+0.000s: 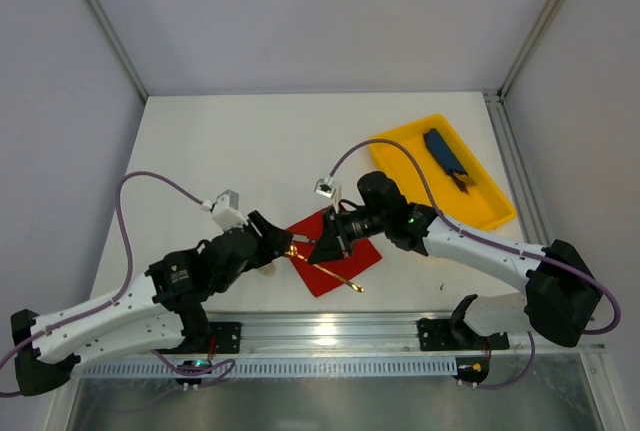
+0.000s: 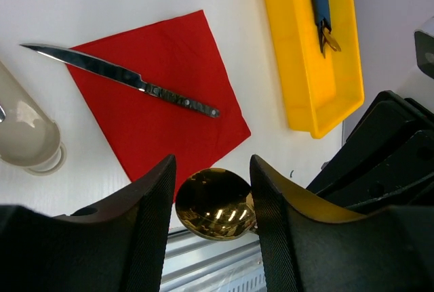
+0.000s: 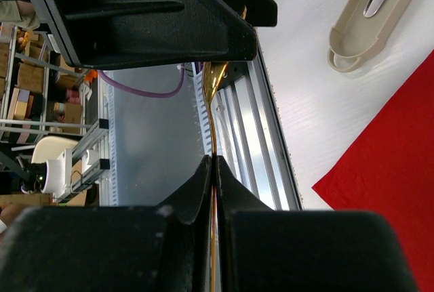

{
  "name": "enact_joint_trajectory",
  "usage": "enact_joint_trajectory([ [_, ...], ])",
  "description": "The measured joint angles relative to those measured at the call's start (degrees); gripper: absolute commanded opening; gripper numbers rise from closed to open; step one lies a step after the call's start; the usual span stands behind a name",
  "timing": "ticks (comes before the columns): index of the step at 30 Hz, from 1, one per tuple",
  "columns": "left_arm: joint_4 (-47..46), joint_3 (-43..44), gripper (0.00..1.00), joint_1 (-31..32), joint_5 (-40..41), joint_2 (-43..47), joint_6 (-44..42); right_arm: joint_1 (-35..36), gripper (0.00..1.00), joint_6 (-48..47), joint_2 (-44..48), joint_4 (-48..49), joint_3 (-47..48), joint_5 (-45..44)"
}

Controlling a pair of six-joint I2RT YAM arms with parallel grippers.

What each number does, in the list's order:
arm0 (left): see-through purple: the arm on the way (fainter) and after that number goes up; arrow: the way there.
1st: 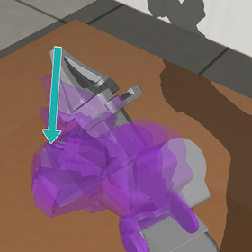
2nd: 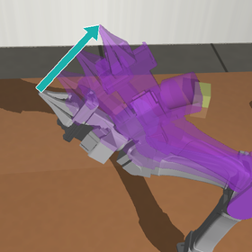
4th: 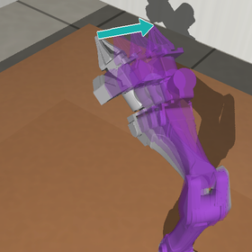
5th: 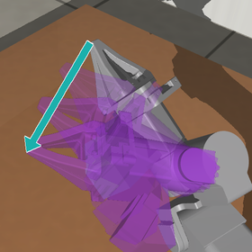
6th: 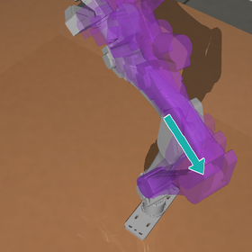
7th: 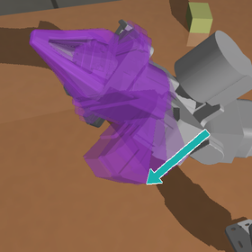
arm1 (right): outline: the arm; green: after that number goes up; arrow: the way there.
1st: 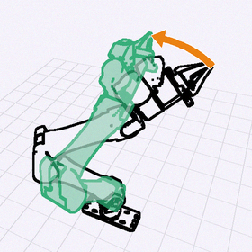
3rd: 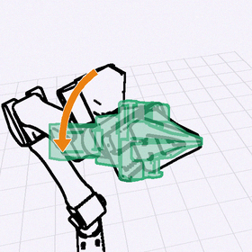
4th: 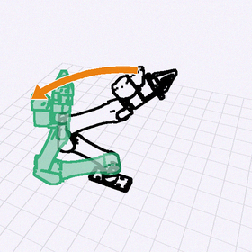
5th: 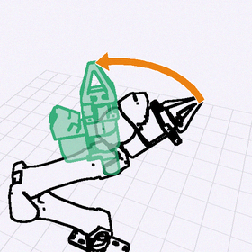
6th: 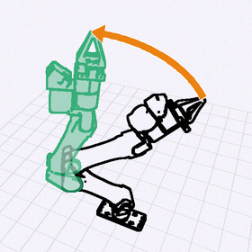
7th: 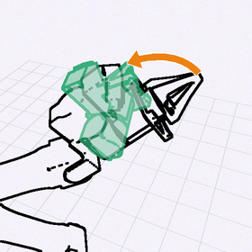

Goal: Place the utensils on the paper napkin and roll it up
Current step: Place the utensils on the napkin.

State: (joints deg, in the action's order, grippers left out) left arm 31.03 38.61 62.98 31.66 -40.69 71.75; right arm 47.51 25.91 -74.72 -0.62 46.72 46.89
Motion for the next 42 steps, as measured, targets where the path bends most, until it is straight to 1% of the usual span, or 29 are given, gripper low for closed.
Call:
enact_joint_trajectory([
  [7,-0.66,0.0,0.49,0.0,-0.63,0.07,2.05,0.0,0.03,0.63,-0.02,1.95,-0.02,0.0],
  [12,-0.55,0.0,0.53,0.0,-0.85,1.27,3.08,0.0,0.04,1.44,-0.46,3.93,-0.24,-0.39],
  [15,-0.13,0.0,0.68,0.0,-0.85,1.73,3.45,0.0,0.04,1.44,-0.55,4.7,-0.81,-0.98],
  [16,0.15,0.02,0.74,0.0,-0.76,1.75,3.78,0.0,0.04,1.4,-0.55,4.7,-0.98,-1.27],
  [19,2.25,0.28,0.79,0.0,0.02,1.73,4.39,0.0,0.04,0.87,-0.55,4.22,-1.2,-2.71],
  [24,7.04,2.86,0.8,0.0,3.43,2.12,4.26,0.02,0.04,-2.27,-0.55,0.04,-1.18,-7.17],
  [28,10.95,4.85,0.79,0.0,6.54,4.79,3.67,0.96,0.04,-7.3,-1.81,-7.28,1.11,-15.43],
  [32,14.47,5.35,0.78,0.0,8.83,9.46,2.45,2.75,0.03,-12.81,-7.26,-11.85,5.9,-26.97],
  [36,17.86,5.55,0.78,0.0,10.71,14.73,1.53,5.33,0.04,-18.32,-14.36,-13.7,9.44,-39.01],
  [38,19.15,5.55,0.78,0.0,11.06,16.28,1.33,7.87,0.04,-21.53,-17.64,-13.66,10.47,-46.01],
  [42,21.11,5.55,0.78,0.0,11.39,18.16,1.14,11.41,0.04,-25.97,-21.2,-12.63,11.15,-55.34],
])
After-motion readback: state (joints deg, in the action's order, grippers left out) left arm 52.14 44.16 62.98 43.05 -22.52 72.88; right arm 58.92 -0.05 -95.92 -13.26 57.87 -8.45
